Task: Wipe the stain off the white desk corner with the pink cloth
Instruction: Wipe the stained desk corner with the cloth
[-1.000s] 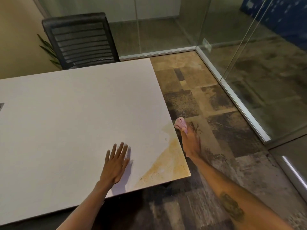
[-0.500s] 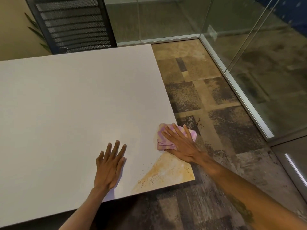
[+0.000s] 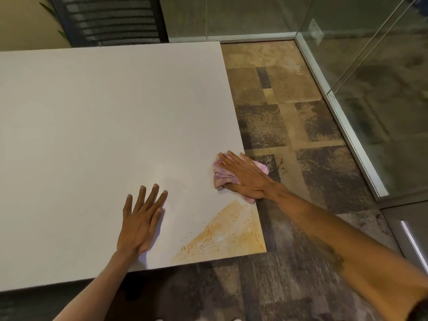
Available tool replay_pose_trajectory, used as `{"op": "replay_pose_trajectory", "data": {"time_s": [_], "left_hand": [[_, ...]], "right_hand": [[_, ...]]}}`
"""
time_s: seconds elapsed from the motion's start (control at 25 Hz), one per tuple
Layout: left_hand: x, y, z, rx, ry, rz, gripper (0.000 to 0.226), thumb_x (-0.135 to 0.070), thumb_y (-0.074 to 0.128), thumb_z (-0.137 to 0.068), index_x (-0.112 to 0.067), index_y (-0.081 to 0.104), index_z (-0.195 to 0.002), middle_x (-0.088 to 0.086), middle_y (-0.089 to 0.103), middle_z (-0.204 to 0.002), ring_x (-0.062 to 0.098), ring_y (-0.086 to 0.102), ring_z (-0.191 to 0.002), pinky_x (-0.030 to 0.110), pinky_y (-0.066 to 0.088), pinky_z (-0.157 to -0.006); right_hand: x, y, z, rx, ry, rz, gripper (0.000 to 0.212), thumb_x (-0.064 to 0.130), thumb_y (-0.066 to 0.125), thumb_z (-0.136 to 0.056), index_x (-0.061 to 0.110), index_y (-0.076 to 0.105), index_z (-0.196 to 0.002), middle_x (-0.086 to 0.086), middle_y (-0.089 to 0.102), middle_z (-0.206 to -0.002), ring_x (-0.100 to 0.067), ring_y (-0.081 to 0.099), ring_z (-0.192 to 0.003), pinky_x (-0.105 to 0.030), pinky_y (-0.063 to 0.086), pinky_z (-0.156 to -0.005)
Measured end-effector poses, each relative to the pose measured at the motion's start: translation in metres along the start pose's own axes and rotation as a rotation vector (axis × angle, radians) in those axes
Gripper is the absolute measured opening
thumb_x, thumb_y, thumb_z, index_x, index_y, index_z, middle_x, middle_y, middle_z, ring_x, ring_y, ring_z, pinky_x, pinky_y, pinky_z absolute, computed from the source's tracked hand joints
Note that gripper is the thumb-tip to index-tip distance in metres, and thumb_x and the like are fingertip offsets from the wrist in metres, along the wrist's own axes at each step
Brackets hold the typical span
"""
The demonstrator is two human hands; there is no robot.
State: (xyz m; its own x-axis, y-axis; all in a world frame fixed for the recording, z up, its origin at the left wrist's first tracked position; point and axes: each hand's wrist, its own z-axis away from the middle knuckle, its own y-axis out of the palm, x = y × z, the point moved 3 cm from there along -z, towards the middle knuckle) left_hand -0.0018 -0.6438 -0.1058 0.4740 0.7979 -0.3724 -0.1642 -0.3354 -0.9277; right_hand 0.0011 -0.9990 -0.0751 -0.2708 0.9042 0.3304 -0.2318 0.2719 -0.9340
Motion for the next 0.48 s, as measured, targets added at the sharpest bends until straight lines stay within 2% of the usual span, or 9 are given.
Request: {"op": "replay_pose_trajectory", "data": {"time_s": [0.12, 0.24, 0.32, 0.36, 0.48], "left_hand": [[0.003, 0.0, 0.001, 0.076, -0.018, 0.004, 0.056, -0.042, 0.017, -0.107, -0.026, 0.027, -0.16, 0.001, 0.017, -0.172, 0.028, 0.01, -0.16, 0.063, 0.01, -0.125], [0.01, -0.006, -0.002, 0.094, -0.045, -0.127, 0.056, -0.048, 0.012, -0.108, -0.033, 0.025, -0.161, -0.003, 0.02, -0.171, 0.025, 0.013, -0.16, 0.057, 0.001, -0.128], [0.012, -0.007, -0.001, 0.092, -0.044, -0.142, 0.056, -0.052, 0.01, -0.107, -0.037, 0.023, -0.16, -0.006, 0.019, -0.171, 0.023, 0.013, -0.159, 0.055, 0.001, -0.128], [0.013, -0.006, -0.001, 0.092, -0.037, -0.131, 0.055, -0.052, 0.01, -0.108, -0.039, 0.021, -0.16, -0.007, 0.016, -0.172, 0.022, 0.011, -0.16, 0.056, 0.002, -0.128], [0.013, -0.001, 0.005, 0.08, 0.001, -0.112, 0.054, -0.046, 0.012, -0.109, -0.043, 0.008, -0.162, -0.014, 0.0, -0.173, 0.019, -0.004, -0.161, 0.058, 0.003, -0.127]], "right_hand": [[0.006, 0.011, 0.016, -0.036, 0.036, -0.06, 0.077, 0.062, 0.035, -0.1, 0.026, 0.008, -0.161, 0.008, -0.006, -0.169, -0.006, -0.014, -0.154, -0.037, -0.005, -0.127], [0.022, 0.021, 0.039, -0.119, 0.075, -0.108, 0.074, 0.06, 0.04, -0.1, 0.028, 0.012, -0.161, 0.012, -0.003, -0.166, 0.003, -0.017, -0.151, -0.027, -0.01, -0.124], [0.034, 0.027, 0.058, -0.181, 0.11, -0.141, 0.073, 0.055, 0.045, -0.101, 0.028, 0.015, -0.161, 0.012, 0.0, -0.166, 0.007, -0.016, -0.15, -0.018, -0.014, -0.12], [0.04, 0.03, 0.067, -0.198, 0.132, -0.164, 0.072, 0.052, 0.047, -0.101, 0.026, 0.016, -0.161, 0.011, 0.002, -0.167, 0.006, -0.014, -0.151, -0.017, -0.013, -0.12], [0.065, 0.041, 0.095, -0.201, 0.218, -0.189, 0.07, 0.049, 0.046, -0.102, 0.026, 0.016, -0.161, 0.009, 0.004, -0.169, 0.0, -0.009, -0.154, -0.029, 0.0, -0.126]]}}
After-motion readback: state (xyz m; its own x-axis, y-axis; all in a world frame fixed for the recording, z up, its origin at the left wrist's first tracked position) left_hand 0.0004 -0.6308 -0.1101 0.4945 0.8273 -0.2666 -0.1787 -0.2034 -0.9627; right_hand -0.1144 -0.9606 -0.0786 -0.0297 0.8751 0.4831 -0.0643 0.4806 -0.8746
